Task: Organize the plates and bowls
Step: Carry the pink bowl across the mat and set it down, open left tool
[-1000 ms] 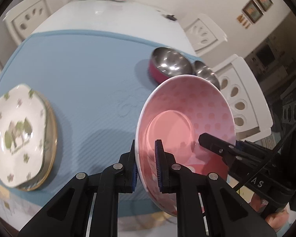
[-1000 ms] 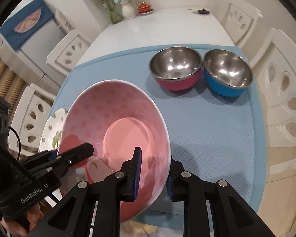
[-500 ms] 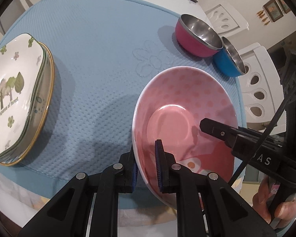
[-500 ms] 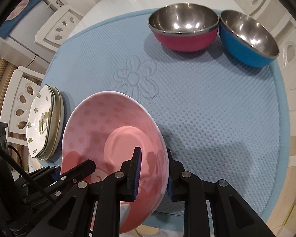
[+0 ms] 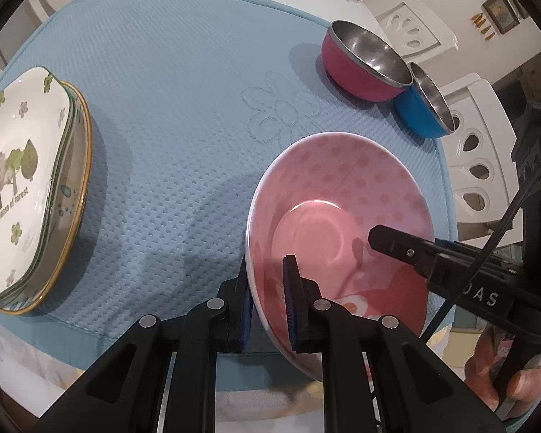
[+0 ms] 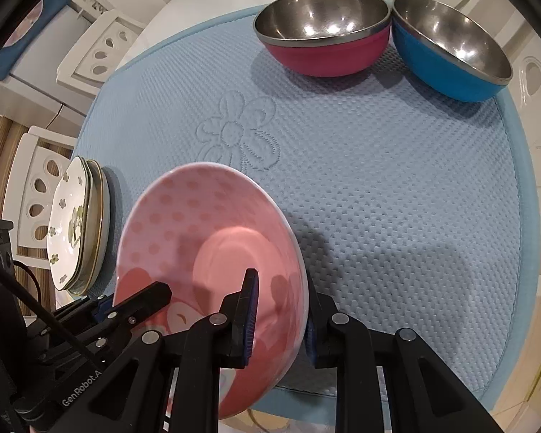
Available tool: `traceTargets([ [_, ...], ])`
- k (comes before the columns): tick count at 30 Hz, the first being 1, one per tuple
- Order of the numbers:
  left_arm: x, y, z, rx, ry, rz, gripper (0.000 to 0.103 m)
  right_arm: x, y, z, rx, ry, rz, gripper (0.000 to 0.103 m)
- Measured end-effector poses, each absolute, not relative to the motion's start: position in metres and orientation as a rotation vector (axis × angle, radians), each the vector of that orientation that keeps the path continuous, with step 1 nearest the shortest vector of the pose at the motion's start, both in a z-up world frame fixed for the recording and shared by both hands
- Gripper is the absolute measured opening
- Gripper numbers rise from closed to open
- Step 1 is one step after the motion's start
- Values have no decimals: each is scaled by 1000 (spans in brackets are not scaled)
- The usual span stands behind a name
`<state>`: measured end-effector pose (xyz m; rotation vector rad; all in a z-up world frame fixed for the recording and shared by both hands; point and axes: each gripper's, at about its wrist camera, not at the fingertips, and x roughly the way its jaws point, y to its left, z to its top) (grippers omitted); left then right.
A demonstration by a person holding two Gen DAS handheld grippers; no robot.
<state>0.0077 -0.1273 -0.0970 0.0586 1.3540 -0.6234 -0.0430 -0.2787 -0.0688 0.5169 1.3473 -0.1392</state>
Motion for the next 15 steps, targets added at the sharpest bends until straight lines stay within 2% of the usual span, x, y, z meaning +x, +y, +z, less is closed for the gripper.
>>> traceTargets([
  [8, 9, -122, -84, 136, 1274, -607, 12, -52, -291, -59, 551, 1307, -128, 22],
  [15, 11, -108, -58, 67, 1240, -656, 13, -68, -306, -30, 579, 1245, -107, 22],
])
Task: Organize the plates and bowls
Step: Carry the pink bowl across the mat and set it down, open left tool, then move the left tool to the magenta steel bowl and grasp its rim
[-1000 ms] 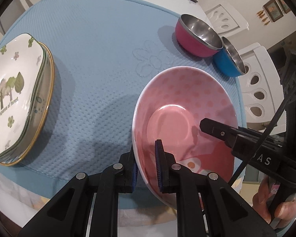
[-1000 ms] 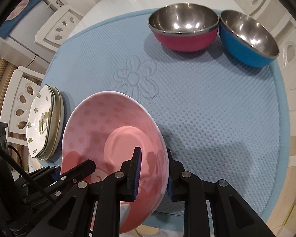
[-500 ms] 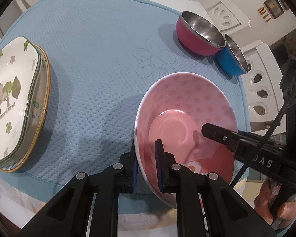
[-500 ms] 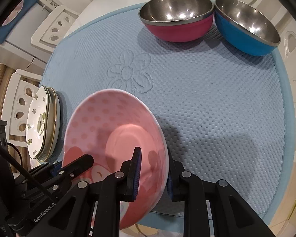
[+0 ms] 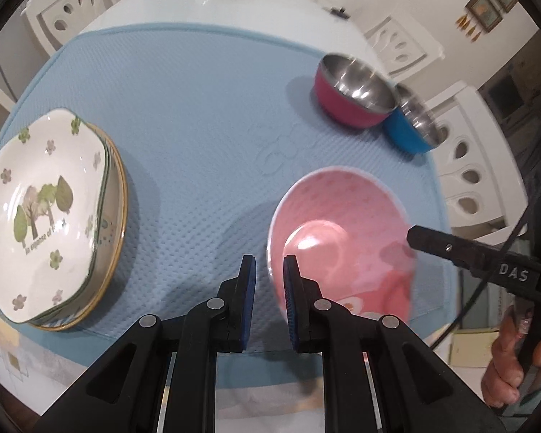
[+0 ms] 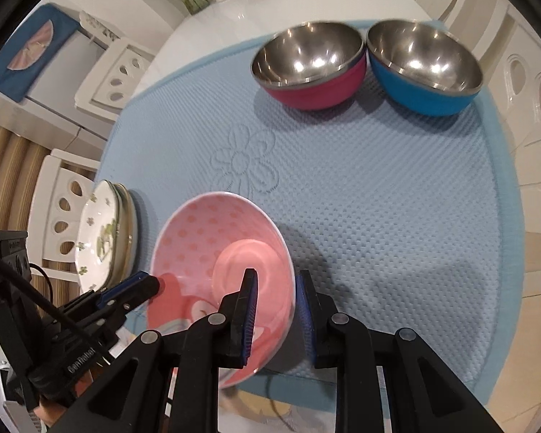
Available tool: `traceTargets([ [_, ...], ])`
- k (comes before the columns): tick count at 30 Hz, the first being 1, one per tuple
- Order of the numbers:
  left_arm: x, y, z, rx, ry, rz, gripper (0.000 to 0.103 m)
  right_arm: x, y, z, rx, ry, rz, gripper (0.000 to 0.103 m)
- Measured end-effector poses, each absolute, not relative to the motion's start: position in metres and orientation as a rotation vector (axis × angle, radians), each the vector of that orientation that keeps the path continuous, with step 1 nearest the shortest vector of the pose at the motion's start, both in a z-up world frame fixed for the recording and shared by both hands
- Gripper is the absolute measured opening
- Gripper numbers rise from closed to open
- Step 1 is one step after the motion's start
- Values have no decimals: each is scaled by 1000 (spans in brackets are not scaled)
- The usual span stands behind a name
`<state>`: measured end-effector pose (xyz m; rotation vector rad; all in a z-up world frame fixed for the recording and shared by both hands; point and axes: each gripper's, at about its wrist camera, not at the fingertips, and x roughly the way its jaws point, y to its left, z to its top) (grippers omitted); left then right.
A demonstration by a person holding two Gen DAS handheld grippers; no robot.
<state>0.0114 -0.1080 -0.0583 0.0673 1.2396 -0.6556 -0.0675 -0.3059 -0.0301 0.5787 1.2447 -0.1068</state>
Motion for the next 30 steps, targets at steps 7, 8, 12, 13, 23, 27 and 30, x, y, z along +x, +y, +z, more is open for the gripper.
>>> traceTargets([
  [7, 21, -123, -3, 59, 1105, -735, 13, -80, -328, 9, 657, 1113, -104, 22],
  [8, 25, -130, 7, 68, 1080, -755, 13, -80, -335, 17, 677, 1077, -105, 22],
  [12, 46, -162, 29, 99, 1034, -793, 26, -78, -354, 35, 744, 971, -132, 25],
  [13, 54, -169, 30, 104, 1036, -790, 35, -76, -360, 36, 767, 955, -137, 34],
  [23, 142, -245, -15, 67, 1189, -835, 56, -42, -409, -15, 1018, 980, -164, 50],
  [27, 164, -269, -42, 73, 1252, -852, 56, -20, -418, -30, 992, 999, -202, 50],
  [30, 178, -286, -63, 93, 1290, -855, 53, -1, -426, -42, 959, 1019, -223, 50],
])
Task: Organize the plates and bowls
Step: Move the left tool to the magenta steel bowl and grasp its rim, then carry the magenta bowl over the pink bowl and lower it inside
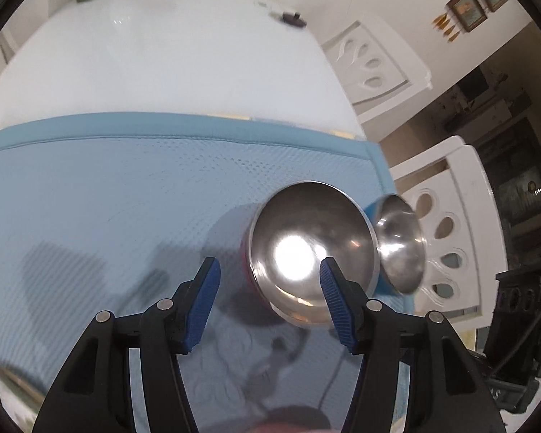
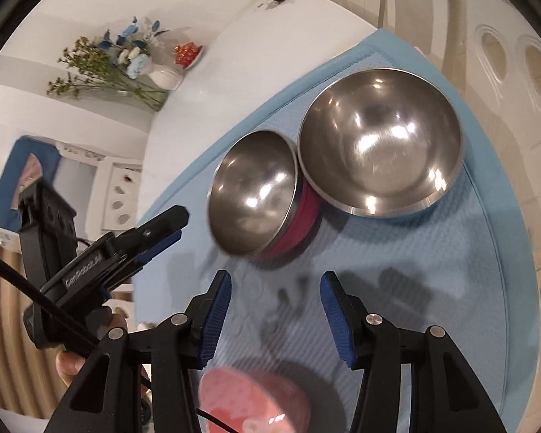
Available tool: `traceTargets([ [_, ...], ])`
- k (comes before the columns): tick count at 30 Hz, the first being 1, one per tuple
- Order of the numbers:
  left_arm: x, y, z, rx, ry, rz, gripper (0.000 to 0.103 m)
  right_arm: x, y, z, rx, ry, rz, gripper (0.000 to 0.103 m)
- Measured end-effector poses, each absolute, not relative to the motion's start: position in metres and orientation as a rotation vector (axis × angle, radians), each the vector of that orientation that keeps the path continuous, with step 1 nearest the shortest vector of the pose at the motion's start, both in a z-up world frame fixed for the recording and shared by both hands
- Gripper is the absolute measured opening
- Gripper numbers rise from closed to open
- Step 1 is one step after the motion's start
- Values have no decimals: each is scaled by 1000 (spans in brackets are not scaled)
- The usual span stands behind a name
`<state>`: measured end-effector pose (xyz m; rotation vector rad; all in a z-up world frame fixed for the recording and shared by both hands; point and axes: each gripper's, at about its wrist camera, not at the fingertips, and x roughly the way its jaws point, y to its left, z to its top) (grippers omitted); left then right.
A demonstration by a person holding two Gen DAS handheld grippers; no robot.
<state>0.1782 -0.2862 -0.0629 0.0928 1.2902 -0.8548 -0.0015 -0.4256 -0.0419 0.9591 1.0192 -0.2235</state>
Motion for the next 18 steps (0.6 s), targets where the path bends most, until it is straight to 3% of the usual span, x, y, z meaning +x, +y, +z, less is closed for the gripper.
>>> traceTargets([
  [6, 192, -301, -99, 92, 1341, -859, 52, 33, -436, -68, 911, 1057, -241, 50],
  [7, 193, -300, -103, 92, 1348, -858, 49, 37, -437, -71, 905, 1064, -247, 50],
  [9, 194, -302, -112, 93, 1369, -861, 33, 43, -439, -78, 890, 1081, -269, 49],
  [13, 194, -301, -122, 66, 1389, -888, 17, 51, -439, -88, 869, 1109, -280, 34],
  [18, 186, -297, -116, 119, 1342, -888, 16, 54, -433, -80, 794, 1116, -291, 33],
])
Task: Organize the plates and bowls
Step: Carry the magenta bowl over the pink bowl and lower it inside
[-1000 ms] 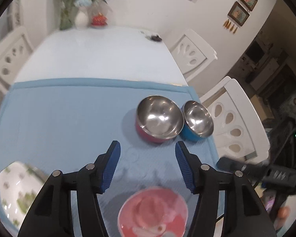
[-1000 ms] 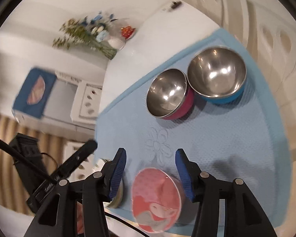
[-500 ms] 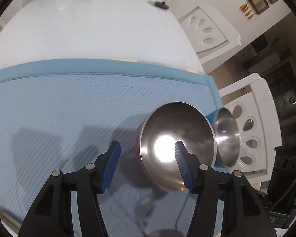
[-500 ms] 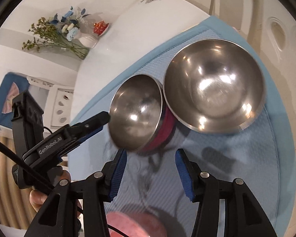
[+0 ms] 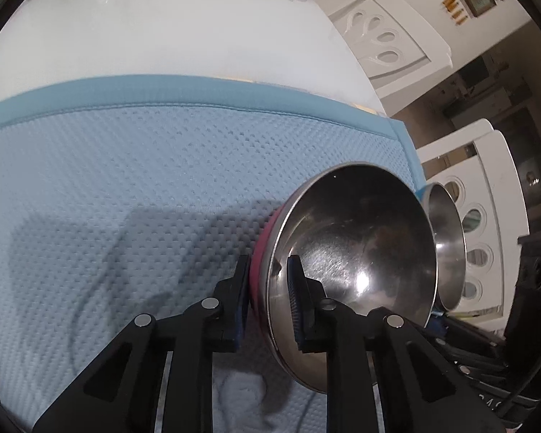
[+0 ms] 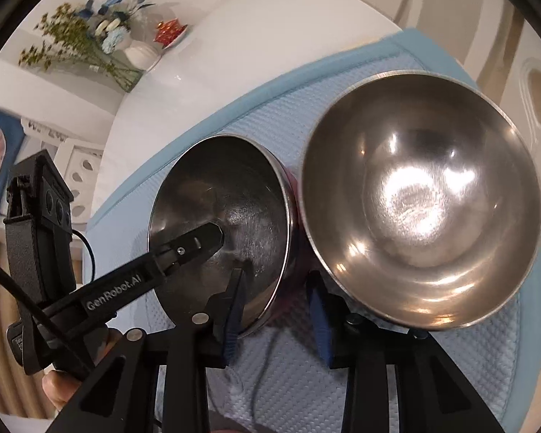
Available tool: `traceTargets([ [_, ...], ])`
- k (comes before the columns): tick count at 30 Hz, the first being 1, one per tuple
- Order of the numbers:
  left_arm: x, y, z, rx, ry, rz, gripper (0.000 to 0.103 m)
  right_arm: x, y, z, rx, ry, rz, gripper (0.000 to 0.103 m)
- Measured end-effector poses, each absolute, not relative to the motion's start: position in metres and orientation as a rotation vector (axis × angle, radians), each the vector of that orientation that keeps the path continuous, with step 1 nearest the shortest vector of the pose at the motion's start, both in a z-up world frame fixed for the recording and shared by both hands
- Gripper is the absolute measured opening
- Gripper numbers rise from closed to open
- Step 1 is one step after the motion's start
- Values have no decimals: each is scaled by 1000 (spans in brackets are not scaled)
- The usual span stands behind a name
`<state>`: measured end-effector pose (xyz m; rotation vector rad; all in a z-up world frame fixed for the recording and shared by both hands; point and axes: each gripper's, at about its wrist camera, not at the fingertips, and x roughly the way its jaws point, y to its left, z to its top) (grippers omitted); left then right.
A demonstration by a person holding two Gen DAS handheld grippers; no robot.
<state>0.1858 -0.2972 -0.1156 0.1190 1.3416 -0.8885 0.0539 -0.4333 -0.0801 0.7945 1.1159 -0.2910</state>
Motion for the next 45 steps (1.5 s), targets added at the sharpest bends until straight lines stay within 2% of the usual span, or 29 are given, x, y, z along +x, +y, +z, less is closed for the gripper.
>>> traceTargets([
  [4, 183, -287, -94, 92, 1313, -899, 16, 49, -428, -62, 773, 1096, -274, 33],
  [15, 128, -219, 14, 19, 1134, -878, 16, 5, -376, 28, 688, 1032, -168, 33],
  [21, 84, -183, 42, 14, 1063, -829, 17, -27, -334, 52, 663, 1043, -106, 33],
  [31, 27, -154, 22, 65, 1090, -767, 17, -69, -295, 32, 661, 1154, -83, 33],
  [45, -9, -142, -41, 93, 1202, -670, 17, -98, -280, -19, 663, 1282, -94, 33],
])
